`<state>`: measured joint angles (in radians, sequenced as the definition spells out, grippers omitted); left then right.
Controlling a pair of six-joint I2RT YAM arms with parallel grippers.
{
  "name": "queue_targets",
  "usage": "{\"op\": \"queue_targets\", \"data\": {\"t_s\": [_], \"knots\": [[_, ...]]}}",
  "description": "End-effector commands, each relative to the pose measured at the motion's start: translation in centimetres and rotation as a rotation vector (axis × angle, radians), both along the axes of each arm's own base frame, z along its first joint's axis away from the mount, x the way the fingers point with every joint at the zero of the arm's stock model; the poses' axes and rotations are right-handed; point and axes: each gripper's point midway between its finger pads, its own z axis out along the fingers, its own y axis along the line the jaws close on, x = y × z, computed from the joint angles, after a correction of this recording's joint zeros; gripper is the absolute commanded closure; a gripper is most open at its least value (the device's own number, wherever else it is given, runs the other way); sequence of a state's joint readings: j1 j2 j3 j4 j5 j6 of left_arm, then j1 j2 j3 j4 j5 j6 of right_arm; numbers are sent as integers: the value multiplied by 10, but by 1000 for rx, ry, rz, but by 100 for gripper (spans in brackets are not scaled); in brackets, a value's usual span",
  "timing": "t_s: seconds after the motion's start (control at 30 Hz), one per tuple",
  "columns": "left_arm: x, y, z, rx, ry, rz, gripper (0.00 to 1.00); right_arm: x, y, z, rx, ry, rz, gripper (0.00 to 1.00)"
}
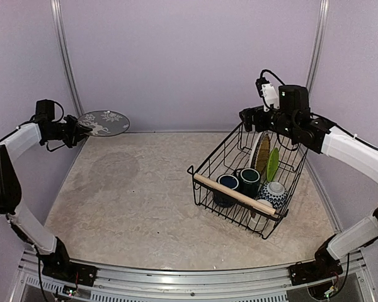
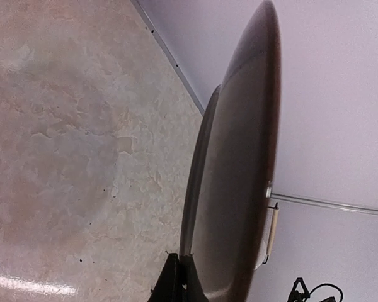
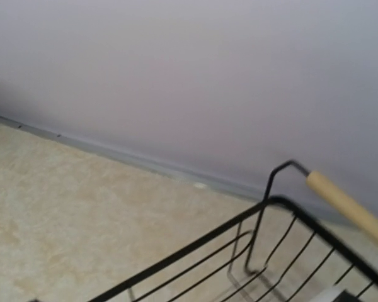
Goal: Unload the mixed dishes from the dish rack
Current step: Place the plate at the corner of the board.
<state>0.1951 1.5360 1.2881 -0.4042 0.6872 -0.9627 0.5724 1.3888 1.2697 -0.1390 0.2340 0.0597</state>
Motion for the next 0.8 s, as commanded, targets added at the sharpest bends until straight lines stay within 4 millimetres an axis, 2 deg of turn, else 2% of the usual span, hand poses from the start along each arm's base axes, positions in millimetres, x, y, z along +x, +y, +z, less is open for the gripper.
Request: {"op": "queue_targets", "data": {"t_s": [0.0, 0.03, 0.1, 0.27, 0.37, 0.57, 0.67, 0.77], "knots": [[37, 11, 1, -2, -64, -21, 100, -17, 1, 15, 118, 67, 41, 0], [43, 14, -3, 1, -59, -20, 100, -18, 0, 16, 124, 73, 36, 0], [52, 19, -23, 0, -23, -15, 100, -20, -4, 17, 138, 83, 19, 0], [63, 27, -46, 15, 2, -21, 100, -18, -25, 15, 175, 113, -113, 0], [66, 34, -56, -3, 11, -28, 100, -13, -33, 10, 196, 154, -185, 0], [71, 52, -97, -72, 109, -20, 98, -6, -44, -10, 279, 261, -337, 0], [75, 56, -112, -68, 135, -24, 96, -3, -40, -17, 317, 295, -351, 0], [78, 56, -123, -66, 145, -37, 94, -1, -34, -14, 333, 321, -326, 0]]}}
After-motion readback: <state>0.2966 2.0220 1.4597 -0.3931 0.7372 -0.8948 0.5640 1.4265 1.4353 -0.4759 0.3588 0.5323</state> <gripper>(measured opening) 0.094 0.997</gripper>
